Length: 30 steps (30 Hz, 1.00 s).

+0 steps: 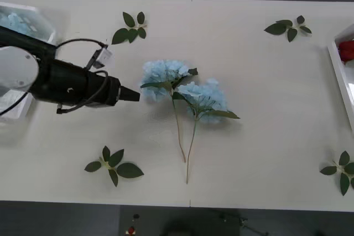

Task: Put the red flowers into the right box and the blue flowers into the left box

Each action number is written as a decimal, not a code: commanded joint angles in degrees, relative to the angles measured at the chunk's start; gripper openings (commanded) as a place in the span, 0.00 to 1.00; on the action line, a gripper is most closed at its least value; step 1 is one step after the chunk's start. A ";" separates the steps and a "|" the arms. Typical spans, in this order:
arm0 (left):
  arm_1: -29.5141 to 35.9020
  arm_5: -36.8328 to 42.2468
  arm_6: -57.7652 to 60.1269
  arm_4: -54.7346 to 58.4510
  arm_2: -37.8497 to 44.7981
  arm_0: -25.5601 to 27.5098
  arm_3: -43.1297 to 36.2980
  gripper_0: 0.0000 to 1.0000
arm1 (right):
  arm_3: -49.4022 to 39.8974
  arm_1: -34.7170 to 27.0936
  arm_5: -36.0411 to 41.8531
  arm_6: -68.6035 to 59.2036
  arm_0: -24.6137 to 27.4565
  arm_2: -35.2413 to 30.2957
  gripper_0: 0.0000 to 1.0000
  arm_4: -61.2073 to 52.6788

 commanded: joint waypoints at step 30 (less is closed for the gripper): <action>-32.89 2.59 29.33 -28.46 -15.75 -31.48 45.98 0.65 | 9.50 13.35 -24.50 0.13 -2.50 2.38 0.65 17.38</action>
